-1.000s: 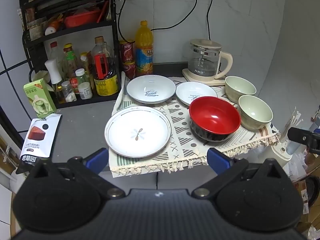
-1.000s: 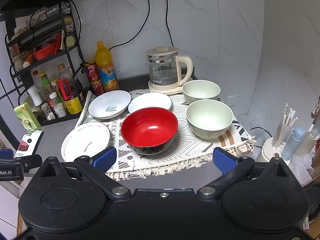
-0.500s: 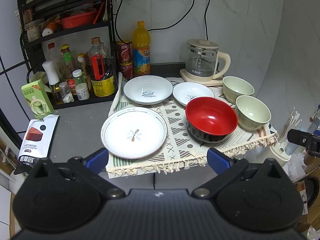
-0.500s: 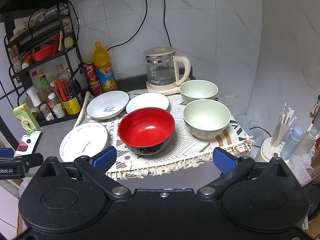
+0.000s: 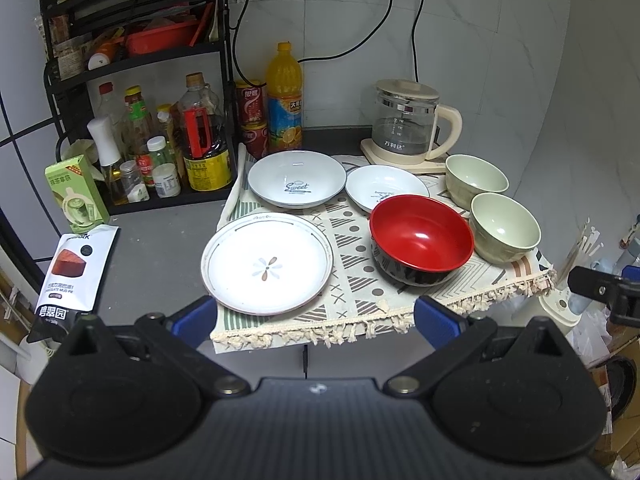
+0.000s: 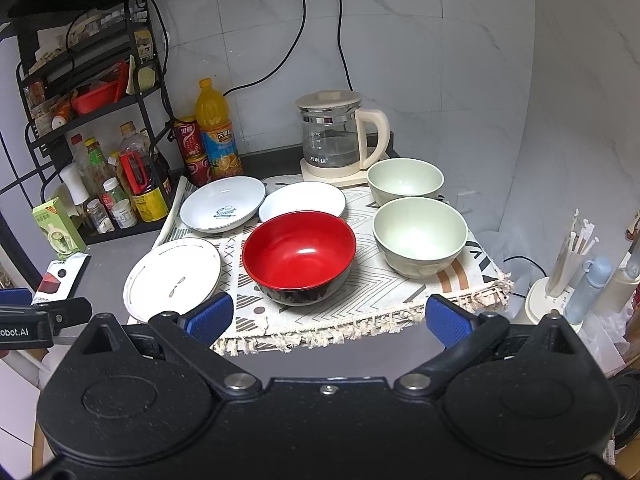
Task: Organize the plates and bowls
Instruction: 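Move both tools toward the large pale green bowl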
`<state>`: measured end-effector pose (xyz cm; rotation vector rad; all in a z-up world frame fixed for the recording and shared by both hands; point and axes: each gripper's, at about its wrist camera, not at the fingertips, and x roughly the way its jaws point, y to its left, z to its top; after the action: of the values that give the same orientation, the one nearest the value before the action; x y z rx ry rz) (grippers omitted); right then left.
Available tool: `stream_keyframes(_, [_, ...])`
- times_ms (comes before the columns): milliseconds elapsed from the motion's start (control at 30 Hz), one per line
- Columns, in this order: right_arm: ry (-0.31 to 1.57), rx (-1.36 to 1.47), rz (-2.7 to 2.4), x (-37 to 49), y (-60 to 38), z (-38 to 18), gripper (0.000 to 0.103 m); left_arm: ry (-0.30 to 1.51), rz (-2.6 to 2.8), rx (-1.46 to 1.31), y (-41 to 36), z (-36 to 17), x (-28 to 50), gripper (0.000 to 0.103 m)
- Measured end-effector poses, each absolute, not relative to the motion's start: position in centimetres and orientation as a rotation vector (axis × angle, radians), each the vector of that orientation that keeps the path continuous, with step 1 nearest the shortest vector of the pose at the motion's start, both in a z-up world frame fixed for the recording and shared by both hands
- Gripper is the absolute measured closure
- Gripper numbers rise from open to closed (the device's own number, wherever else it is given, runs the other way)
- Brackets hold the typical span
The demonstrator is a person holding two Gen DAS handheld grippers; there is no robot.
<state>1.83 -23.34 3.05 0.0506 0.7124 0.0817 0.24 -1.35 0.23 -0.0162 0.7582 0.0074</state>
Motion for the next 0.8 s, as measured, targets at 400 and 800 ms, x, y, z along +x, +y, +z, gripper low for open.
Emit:
stream_keyframes(400, [0.732, 0.028, 0.1, 2.1, -23.4, 2.3, 0.0, 0.77, 0.031, -0.042, -1.2, -0.2, 0.2, 0.0])
stream_keyframes(800, [0.723, 0.034, 0.103, 1.9, -24.3, 2.5, 0.0, 0.763, 0.035, -0.041, -1.9, 0.3, 0.1, 0.0])
